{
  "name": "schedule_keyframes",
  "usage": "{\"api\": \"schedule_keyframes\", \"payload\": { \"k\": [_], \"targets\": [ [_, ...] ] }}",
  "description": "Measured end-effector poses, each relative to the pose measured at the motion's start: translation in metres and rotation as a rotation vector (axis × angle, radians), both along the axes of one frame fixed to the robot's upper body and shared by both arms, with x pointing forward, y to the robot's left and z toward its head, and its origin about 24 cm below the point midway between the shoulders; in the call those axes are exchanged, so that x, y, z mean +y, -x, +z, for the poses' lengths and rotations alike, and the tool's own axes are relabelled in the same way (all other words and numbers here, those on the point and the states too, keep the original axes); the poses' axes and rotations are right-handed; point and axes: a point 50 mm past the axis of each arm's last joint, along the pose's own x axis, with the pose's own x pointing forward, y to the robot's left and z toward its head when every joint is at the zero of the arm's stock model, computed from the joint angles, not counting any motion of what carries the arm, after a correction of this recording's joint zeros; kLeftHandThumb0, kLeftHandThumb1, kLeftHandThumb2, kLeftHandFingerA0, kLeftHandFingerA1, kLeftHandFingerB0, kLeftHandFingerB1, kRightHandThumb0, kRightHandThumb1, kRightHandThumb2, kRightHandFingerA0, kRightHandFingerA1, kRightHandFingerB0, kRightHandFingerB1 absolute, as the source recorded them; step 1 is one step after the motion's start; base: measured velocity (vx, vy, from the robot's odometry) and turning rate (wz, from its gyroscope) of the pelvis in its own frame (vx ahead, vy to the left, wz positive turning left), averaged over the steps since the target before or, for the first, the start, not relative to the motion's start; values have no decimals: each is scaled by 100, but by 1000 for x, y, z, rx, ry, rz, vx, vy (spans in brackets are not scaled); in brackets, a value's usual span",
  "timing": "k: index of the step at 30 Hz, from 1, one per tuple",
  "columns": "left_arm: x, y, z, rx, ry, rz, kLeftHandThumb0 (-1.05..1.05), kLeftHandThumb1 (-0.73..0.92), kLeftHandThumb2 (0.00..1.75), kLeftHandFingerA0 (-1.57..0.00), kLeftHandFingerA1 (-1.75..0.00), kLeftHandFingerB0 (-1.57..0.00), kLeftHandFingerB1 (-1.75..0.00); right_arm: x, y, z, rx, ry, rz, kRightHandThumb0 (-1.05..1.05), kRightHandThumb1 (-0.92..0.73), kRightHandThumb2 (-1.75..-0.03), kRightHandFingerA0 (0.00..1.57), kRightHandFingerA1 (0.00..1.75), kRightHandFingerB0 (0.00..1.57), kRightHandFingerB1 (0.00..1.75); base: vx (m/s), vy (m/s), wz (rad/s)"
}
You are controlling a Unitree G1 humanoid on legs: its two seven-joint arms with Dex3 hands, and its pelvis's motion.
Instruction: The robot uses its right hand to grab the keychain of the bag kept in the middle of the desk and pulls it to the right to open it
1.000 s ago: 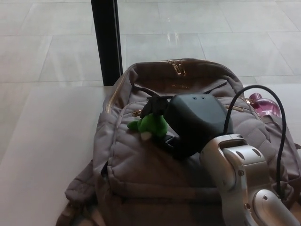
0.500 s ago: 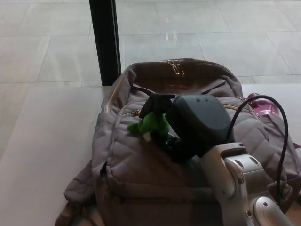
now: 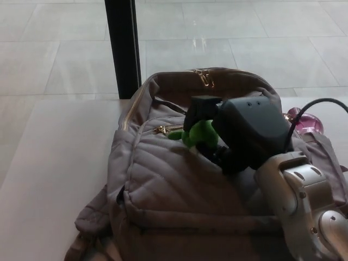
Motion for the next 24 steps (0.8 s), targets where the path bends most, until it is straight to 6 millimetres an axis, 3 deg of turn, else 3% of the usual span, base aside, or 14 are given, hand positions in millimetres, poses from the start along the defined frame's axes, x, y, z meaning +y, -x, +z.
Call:
{"api": "schedule_keyframes", "payload": {
  "k": [1, 5, 6, 9, 10, 11, 12, 13, 14, 15, 16, 17, 18, 24],
  "targets": [
    [0, 0, 0, 0, 0, -1, -79, 92, 77, -80, -51, -64, -46, -4, -2, 1, -8, 16, -4, -30, -58, -90, 97, 175, 80, 131, 0, 0, 0],
    [-1, 0, 0, 4, -2, -4, -84, 92, 80, -84, -56, -63, -48, -23, -8, 8, -39, 89, -19, -24, -48, -80, 94, 175, 74, 147, 0, 0, 0],
    [-1, 0, 0, 4, -2, -4, -81, 92, 76, -82, -53, -67, -47, -27, -9, 8, -44, 107, -19, -28, -49, -71, 95, 175, 82, 119, 0, 0, 0],
    [-1, 0, -1, 5, -2, -4, -81, 92, 76, -82, -53, -67, -48, -34, -11, 8, -52, 149, -11, -25, -45, -81, 96, 175, 80, 130, 0, 0, 0],
    [-1, 1, -1, 7, -1, -4, -82, 92, 76, -82, -53, -67, -47, -36, -11, 9, -55, 163, -4, -28, -41, -84, 99, 175, 88, 106, 0, 0, 0],
    [-1, 1, -1, 8, -1, -3, -80, 92, 77, -82, -53, -65, -47, -38, -11, 9, -57, 174, 1, -33, -29, -83, 129, 138, 84, 77, 0, 0, 0],
    [-1, 2, -1, 10, -1, -2, -80, 92, 77, -84, -53, -66, -47, -40, -12, 9, -61, 191, 5, -33, -30, -83, 129, 138, 84, 78, 0, 0, 0],
    [-1, 2, -1, 11, -1, -2, -80, 92, 77, -85, -55, -67, -47, -43, -12, 9, -65, 206, 7, -25, -44, -65, 101, 170, 90, 86, 0, 0, 0],
    [-1, 3, -1, 13, -1, -1, -80, 92, 77, -85, -55, -67, -47, -47, -12, 9, -71, 223, 8, -25, -44, -65, 101, 170, 90, 86, 0, 0, 0],
    [-1, 3, -2, 14, -1, 0, -80, 92, 78, -83, -53, -66, -47, -50, -13, 9, -75, 236, 7, -18, -40, -88, 95, 175, 79, 154, 0, 0, 0],
    [-1, 3, -2, 15, -1, 0, -80, 92, 78, -83, -52, -66, -46, -53, -13, 9, -79, 251, 7, -17, -35, -98, 96, 175, 75, 167, 0, 0, 0],
    [-1, 4, -2, 16, -1, -1, -80, 92, 78, -84, -53, -67, -47, -57, -14, 9, -82, 266, 4, -22, -33, -103, 122, 140, 109, 131, 0, 0, 0],
    [-1, 4, -2, 17, -2, 0, -80, 92, 77, -84, -54, -66, -47, -61, -16, 8, -86, 282, 1, -17, -35, -106, 95, 175, 77, 166, 0, 0, 0],
    [0, 6, -2, 22, -2, 3, -82, 92, 78, -77, -53, -59, -47, -90, -23, 8, -103, 370, -33, -13, -35, -95, 94, 175, 79, 151, 0, 0, 0]
  ]
}}
